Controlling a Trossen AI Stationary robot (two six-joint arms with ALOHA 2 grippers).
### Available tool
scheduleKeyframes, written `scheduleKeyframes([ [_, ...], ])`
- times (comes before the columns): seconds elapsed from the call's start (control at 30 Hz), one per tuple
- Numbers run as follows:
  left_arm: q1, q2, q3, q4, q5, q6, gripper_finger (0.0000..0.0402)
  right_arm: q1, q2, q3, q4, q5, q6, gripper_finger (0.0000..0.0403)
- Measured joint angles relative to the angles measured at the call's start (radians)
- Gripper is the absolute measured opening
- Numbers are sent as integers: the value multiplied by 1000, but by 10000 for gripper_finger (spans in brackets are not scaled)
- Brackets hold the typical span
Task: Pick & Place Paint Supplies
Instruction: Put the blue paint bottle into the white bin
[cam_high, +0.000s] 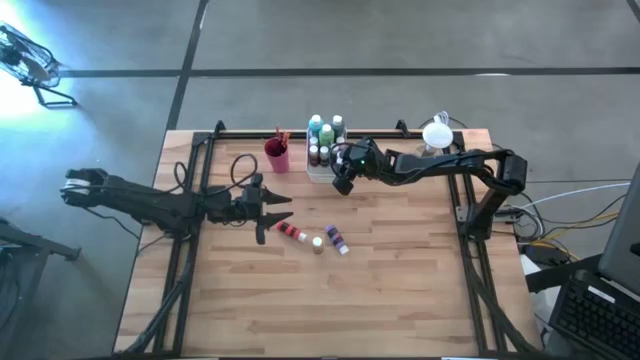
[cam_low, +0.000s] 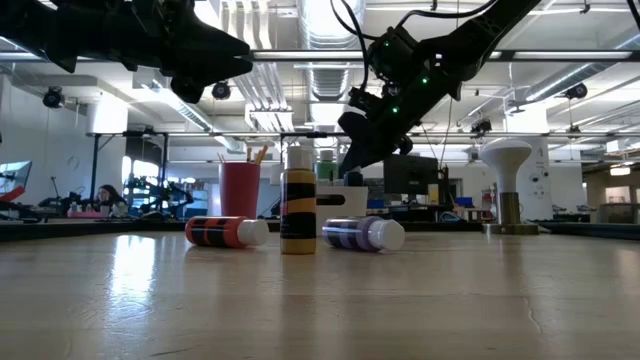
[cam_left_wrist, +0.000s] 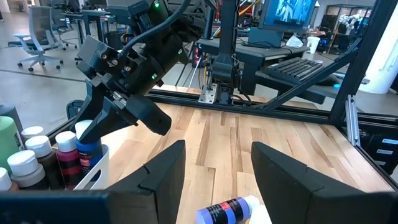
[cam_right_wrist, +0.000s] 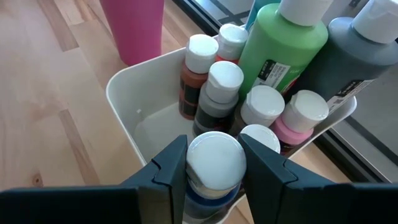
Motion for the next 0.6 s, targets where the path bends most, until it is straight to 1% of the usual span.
scheduleKeyframes([
  [0.6,0,0,0,0,0,0,190,-1,-3,-48,32,1,45,112],
])
